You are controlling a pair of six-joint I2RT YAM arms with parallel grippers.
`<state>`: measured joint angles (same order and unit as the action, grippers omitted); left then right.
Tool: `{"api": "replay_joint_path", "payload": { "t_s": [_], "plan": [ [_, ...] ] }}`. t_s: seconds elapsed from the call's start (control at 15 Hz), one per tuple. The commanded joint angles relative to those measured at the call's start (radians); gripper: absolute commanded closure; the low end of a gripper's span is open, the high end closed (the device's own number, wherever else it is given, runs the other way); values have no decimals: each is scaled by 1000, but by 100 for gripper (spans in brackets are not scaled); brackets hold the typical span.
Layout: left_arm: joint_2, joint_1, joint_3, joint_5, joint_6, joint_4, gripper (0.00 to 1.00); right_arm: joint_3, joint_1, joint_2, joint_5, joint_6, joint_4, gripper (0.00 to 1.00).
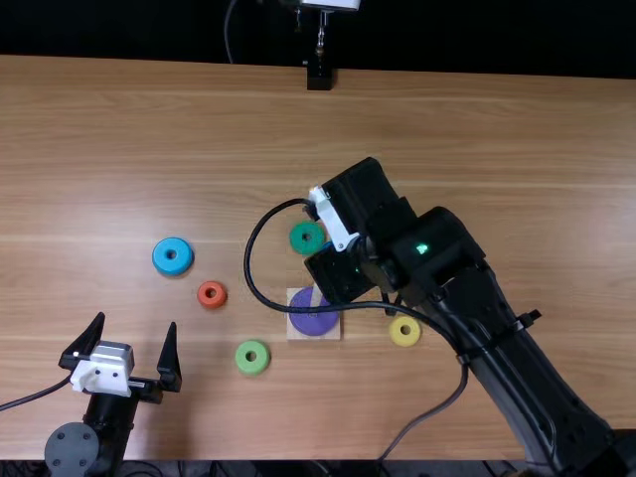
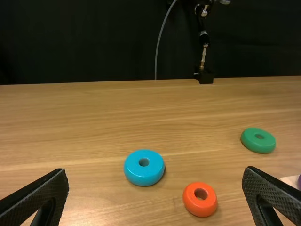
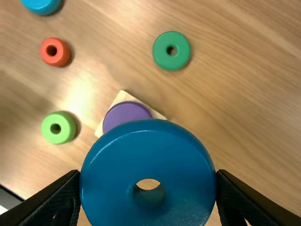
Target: Build the Hanoi tower: stack the rings onto the peg from bottom to top in this color order: purple, dark blue, light blue, dark green, light green, yellow, orange.
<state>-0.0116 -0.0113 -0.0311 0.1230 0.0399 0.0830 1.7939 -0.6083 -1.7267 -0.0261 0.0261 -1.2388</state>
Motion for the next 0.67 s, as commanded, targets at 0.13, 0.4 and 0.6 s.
{"api": "replay_joint_path", "payload": {
  "t_s": [0.13, 0.4, 0.6],
  "plan": [
    [12, 10, 31, 10, -9, 2, 0, 22, -36, 36, -7, -11, 1, 100],
    [12, 10, 31, 10, -9, 2, 0, 21, -45, 33, -7, -41, 3, 100],
    [12, 10, 31, 10, -9, 2, 0, 19, -77, 35, -5, -43, 4, 100]
  ]
}}
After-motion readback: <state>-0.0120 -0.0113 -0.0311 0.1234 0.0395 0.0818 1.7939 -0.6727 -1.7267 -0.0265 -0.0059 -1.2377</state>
